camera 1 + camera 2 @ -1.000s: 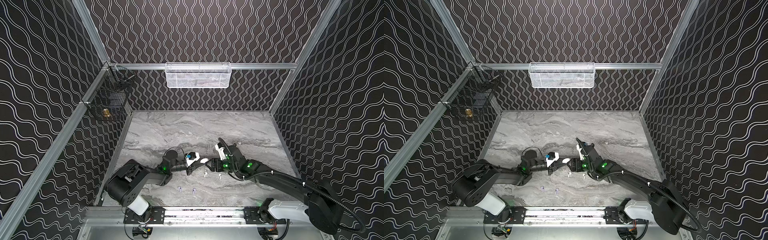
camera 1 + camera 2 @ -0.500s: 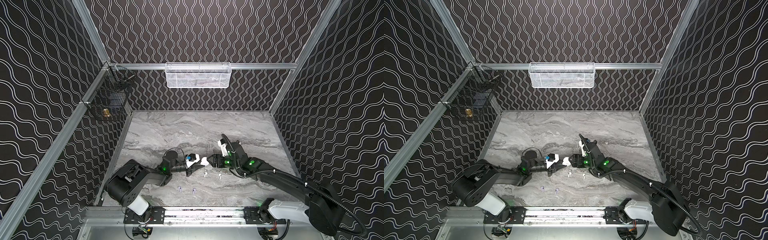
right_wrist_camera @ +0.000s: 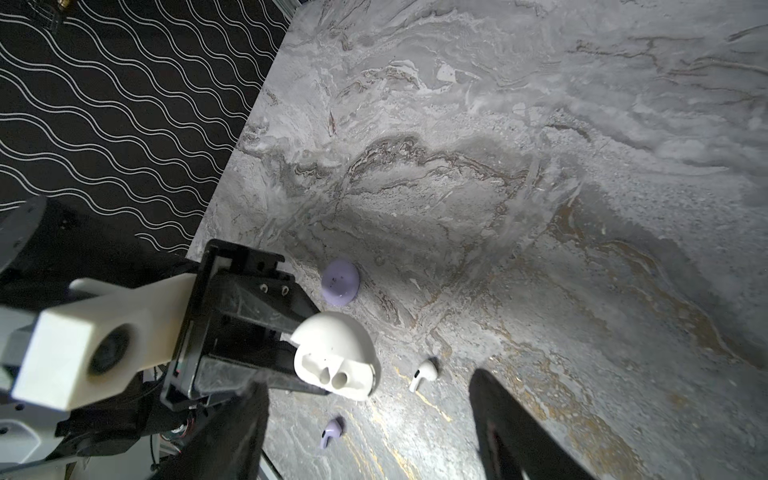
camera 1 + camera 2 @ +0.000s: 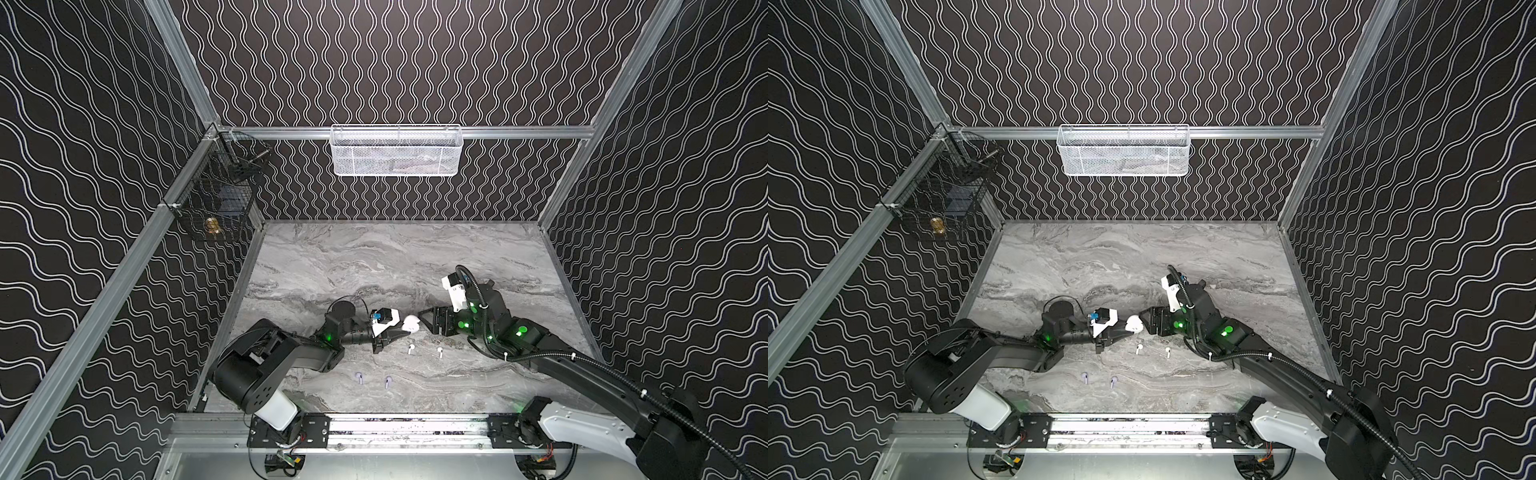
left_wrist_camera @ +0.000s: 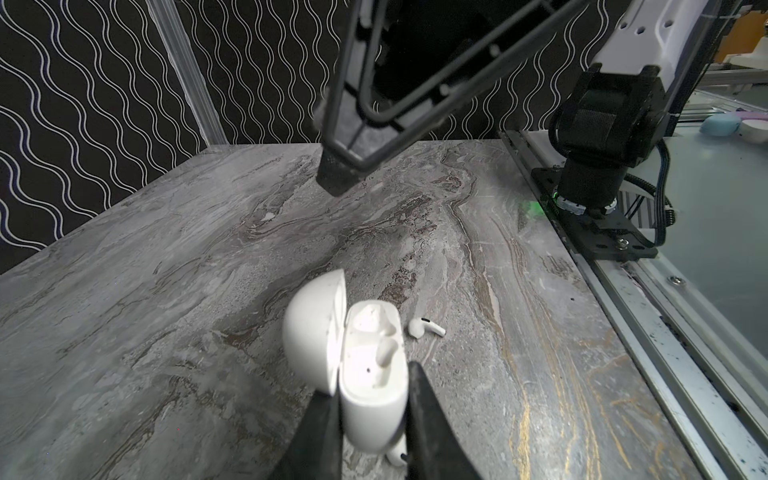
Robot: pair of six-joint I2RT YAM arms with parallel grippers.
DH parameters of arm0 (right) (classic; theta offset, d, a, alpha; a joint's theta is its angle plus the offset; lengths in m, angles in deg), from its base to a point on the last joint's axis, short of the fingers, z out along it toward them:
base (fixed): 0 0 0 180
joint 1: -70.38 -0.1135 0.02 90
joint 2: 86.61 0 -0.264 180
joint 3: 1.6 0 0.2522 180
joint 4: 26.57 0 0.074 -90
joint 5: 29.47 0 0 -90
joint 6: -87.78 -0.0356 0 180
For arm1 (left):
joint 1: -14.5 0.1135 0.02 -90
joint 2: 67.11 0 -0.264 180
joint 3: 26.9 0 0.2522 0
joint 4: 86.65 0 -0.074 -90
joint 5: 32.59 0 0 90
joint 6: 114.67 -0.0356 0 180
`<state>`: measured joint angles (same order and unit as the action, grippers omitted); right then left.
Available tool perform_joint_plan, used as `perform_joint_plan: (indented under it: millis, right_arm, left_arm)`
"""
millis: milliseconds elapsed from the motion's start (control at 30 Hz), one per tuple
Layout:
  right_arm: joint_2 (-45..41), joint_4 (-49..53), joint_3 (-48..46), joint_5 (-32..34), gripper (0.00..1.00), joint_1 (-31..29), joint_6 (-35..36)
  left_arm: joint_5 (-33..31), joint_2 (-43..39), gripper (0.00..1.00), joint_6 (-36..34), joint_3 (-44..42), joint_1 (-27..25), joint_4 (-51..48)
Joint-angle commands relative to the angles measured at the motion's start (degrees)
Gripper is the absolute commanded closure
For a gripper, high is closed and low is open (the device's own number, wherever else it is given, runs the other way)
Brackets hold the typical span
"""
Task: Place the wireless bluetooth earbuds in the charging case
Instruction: 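Move the right gripper away from the case over a white earbud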
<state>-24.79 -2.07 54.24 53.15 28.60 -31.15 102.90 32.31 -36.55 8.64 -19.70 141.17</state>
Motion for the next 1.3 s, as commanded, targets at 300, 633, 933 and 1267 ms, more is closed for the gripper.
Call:
perform_joint_plan:
  millis: [300,633,933,1267]
  right_arm:
    - [-0.9,9.8,-3.7,9.4,0.33,0.0,-4.9]
    - [3.7,9.6,-6.4,12.2,0.46,-1.4,-8.8]
    - [10.6,11.9,-4.0,16.1,0.5,-4.4,-11.0]
    - [17.2,13.5,-0.6,19.3,0.51,-8.0,-12.3]
  left_arm:
    - [1.8,1.0,0.87,4.6,1.7,2.6,2.3]
    - [1.3,1.4,0.87,5.3,1.4,2.9,3.9]
    - [0.1,1.3,0.87,5.0,0.7,2.9,5.4]
    - [-0.1,1.4,0.86,5.4,0.3,2.9,6.5]
